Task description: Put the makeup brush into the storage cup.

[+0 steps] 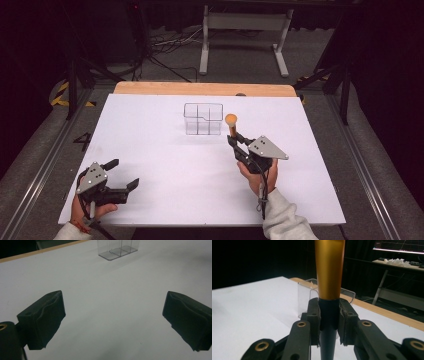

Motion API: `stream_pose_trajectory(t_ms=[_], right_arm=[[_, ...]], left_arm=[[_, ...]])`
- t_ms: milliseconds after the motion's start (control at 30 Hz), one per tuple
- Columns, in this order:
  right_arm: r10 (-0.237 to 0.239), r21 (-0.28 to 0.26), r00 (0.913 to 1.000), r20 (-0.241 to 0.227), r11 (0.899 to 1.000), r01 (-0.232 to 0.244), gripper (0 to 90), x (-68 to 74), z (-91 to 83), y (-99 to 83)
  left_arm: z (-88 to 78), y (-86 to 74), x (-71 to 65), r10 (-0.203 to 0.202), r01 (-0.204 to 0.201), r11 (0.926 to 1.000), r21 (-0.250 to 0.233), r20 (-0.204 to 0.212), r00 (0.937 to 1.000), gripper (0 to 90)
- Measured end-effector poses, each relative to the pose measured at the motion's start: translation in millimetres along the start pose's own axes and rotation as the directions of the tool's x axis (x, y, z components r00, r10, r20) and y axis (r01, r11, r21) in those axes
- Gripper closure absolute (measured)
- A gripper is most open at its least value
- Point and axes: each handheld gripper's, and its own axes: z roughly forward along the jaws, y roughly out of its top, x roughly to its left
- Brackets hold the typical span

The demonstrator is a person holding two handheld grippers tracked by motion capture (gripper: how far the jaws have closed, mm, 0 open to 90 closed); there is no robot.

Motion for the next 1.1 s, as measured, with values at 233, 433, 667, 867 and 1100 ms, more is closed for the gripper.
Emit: stream_pose_trajectory(t_ms=[233,433,667,867,1100], right_arm=[[0.073,-0.044,0.9960,-0.052,0.996,-0.075,74.8,-5.5,11.6,10.6],[0.099,-0.077,0.9911,-0.089,0.991,-0.106,74.7,-6.8,25.7,24.8],[0.099,-0.105,0.9887,-0.113,0.988,-0.111,74.8,-7.6,48.1,42.2],[0.101,-0.124,0.9883,-0.115,0.986,-0.115,74.7,-10.1,70.2,55.1],[0.137,-0.131,0.9843,-0.112,0.980,-0.151,74.8,-16.1,92.3,63.8]], left_arm=[[0.4,-0.3,-0.7,0.009,-0.009,0.9997,-0.022,0.006,0.9999,4.7],[1.8,-0.5,-2.4,0.017,-0.016,0.9991,-0.038,0.021,0.9996,4.3],[1.5,-1.7,-0.6,0.005,-0.004,0.9985,-0.055,0.025,0.9997,4.4],[1.3,-1.7,-0.3,0.007,-0.005,0.9985,-0.054,0.030,0.9995,4.1],[0.8,-2.2,0.6,0.000,0.002,0.9985,-0.056,0.034,0.9994,4.1]])
